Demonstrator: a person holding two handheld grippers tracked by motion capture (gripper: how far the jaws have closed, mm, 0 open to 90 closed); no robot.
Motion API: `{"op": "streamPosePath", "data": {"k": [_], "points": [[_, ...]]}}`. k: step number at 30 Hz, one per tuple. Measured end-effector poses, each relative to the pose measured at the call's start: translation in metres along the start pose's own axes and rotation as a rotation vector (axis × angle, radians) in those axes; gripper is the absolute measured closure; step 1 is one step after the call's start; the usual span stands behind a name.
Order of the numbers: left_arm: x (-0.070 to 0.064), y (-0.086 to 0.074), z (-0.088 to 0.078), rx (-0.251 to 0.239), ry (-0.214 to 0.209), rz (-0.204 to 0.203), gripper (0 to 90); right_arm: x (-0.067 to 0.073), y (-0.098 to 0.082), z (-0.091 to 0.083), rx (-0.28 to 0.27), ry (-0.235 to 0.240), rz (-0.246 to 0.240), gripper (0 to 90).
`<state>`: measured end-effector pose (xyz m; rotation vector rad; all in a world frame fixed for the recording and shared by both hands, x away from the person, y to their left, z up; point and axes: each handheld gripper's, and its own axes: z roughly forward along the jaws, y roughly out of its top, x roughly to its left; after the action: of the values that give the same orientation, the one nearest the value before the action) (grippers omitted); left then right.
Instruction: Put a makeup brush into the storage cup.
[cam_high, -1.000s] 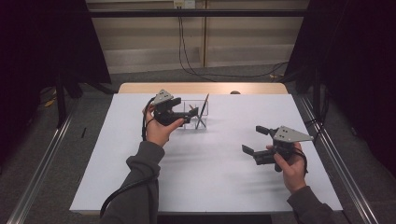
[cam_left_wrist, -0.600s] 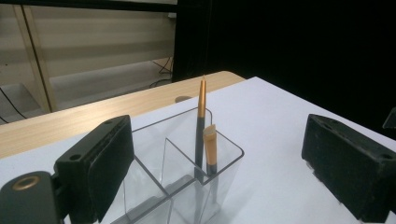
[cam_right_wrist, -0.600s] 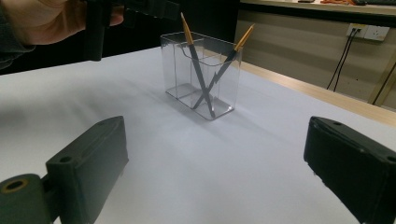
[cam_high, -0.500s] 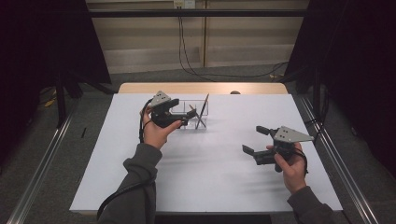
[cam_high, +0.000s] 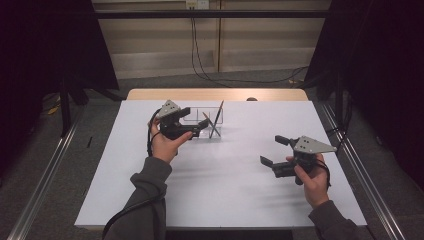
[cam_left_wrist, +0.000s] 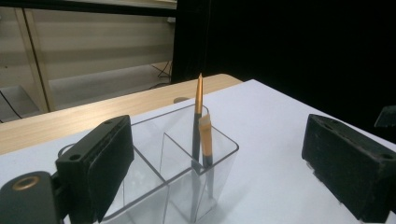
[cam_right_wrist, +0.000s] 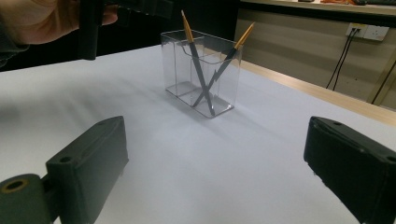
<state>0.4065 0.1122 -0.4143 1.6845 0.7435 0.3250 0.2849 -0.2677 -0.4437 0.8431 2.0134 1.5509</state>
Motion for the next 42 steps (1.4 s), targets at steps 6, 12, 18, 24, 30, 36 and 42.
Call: {"op": "streamPosePath", "data": {"k": [6, 12, 18, 24, 30, 36, 42], "points": [[0.000, -0.005, -0.006, 0.006, 0.007, -0.007, 9.0, 0.000, 0.001, -0.001, 0.001, -0.003, -0.002, 5.8], [0.002, -0.006, -0.010, -0.005, -0.008, -0.005, 9.0, -0.001, -0.001, -0.002, 0.003, -0.006, 0.000, 5.7], [0.002, -0.008, -0.014, -0.011, -0.004, 0.002, 8.8, -0.001, -0.001, -0.003, 0.009, -0.011, 0.000, 5.7], [0.001, -0.011, -0.017, 0.002, 0.005, 0.002, 8.6, -0.001, -0.001, -0.003, 0.006, -0.011, -0.001, 5.7], [0.002, -0.015, -0.021, 0.007, -0.003, -0.001, 8.6, -0.002, 0.000, -0.003, 0.004, -0.010, 0.001, 5.7], [0.002, -0.017, -0.024, 0.001, -0.011, -0.007, 8.5, -0.001, 0.000, -0.003, 0.002, -0.011, 0.000, 5.7], [0.002, -0.022, -0.028, 0.004, 0.000, -0.008, 8.5, -0.001, 0.000, -0.004, 0.000, -0.013, -0.001, 5.7]]}}
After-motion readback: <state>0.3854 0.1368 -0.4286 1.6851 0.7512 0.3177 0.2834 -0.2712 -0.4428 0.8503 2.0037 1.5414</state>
